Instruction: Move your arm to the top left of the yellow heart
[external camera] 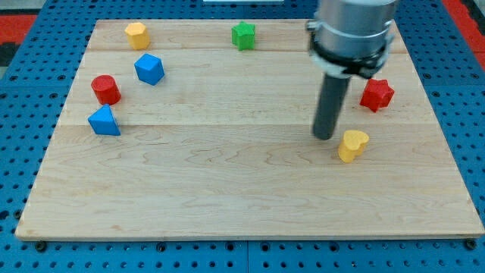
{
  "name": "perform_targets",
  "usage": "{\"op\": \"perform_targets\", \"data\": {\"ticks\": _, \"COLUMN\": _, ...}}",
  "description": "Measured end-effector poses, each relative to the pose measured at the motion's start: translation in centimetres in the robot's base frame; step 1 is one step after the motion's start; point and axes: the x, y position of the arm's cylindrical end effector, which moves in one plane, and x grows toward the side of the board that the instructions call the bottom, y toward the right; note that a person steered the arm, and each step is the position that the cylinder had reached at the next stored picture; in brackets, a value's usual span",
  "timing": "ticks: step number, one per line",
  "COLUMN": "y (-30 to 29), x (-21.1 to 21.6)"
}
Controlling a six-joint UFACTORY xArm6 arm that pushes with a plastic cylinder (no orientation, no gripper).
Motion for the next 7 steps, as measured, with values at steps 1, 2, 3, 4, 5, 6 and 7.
{"op": "perform_targets", "data": {"ticks": 1, "y": 4.9, "x": 3.4}}
{"op": "perform_targets", "data": {"ticks": 2, "y": 6.5, "x": 6.6}}
{"op": "perform_targets", "data": {"ticks": 3, "y": 8.3, "x": 1.6}}
{"op": "perform_targets", "data": {"ticks": 4, "y": 4.1, "x": -0.7}}
{"op": "perform_targets", "data": {"ticks": 5, "y": 1.0, "x": -1.7}}
{"op": "perform_targets", "data": {"ticks": 6, "y": -1.7, "x": -1.5}}
{"op": "perform_targets", "data": {"ticks": 7, "y": -1.7, "x": -1.4}}
